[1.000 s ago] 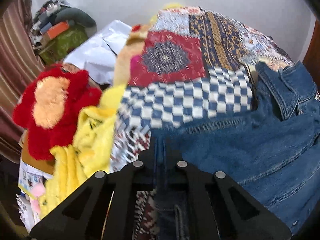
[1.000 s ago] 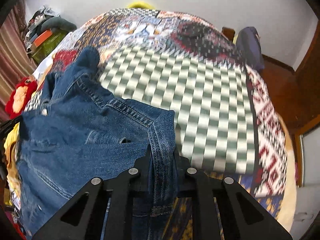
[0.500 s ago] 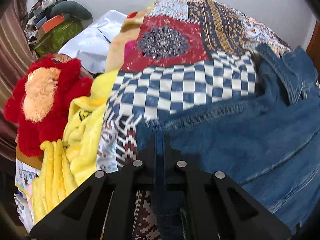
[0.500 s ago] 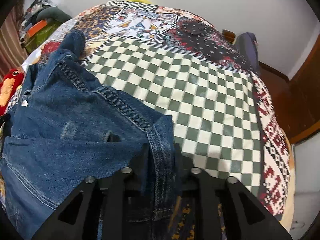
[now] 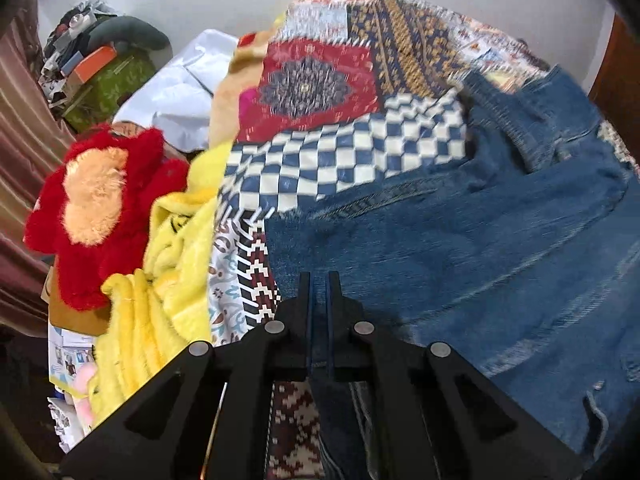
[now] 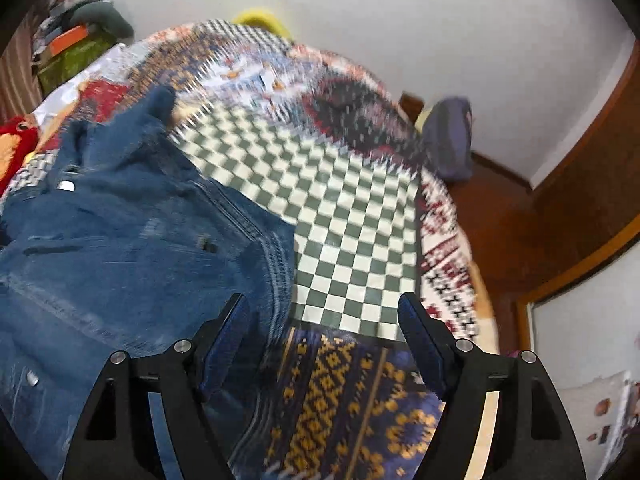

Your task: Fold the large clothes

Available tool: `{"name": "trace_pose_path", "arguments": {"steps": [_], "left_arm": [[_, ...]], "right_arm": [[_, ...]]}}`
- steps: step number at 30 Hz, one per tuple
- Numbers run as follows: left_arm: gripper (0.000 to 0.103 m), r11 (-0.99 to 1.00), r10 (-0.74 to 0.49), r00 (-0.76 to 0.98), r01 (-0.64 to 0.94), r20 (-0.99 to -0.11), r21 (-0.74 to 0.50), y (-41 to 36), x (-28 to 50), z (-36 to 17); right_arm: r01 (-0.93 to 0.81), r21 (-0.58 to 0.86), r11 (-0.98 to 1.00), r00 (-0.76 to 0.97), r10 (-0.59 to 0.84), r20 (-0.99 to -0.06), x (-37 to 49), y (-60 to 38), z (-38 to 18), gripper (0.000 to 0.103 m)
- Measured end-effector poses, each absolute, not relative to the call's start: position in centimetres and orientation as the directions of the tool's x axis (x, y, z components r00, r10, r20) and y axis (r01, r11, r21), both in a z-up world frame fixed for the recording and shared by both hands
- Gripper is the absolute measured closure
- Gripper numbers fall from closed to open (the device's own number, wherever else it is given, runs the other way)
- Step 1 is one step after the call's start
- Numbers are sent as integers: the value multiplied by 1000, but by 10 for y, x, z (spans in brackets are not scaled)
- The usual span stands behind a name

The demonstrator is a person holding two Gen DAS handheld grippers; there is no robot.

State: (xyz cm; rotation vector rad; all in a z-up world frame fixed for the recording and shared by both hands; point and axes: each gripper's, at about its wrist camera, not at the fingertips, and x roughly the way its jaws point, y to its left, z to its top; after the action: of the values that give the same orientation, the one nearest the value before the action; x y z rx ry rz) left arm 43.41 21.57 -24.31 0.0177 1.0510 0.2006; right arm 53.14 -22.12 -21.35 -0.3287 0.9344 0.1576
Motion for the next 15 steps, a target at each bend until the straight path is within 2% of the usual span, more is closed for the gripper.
{"name": "trace_pose_path", "arguments": {"steps": [3, 6, 11, 12, 15], "left_arm": [[97, 985, 154, 525, -149, -837, 88, 207, 419, -215], [88, 987, 146, 571, -141, -808, 79, 195, 399, -189], [60, 990, 130, 642, -123, -755, 66, 175, 360, -150], [57, 991, 127, 657, -117, -743, 65, 170, 350, -143], [40, 993, 115, 689, -107, -716, 57, 158, 323, -128]], "right_arm": [[-286, -214, 934, 624, 12, -781, 510, -217, -186, 29], [-298, -208, 932, 662, 45, -748, 481, -212, -155, 28], [-335, -186, 924, 700, 112, -705, 434, -203, -117, 28], [-342, -181, 922, 703, 123, -700, 425, -202, -112, 27], [-367, -150, 918, 695, 163, -701, 397, -201, -103, 23]]}}
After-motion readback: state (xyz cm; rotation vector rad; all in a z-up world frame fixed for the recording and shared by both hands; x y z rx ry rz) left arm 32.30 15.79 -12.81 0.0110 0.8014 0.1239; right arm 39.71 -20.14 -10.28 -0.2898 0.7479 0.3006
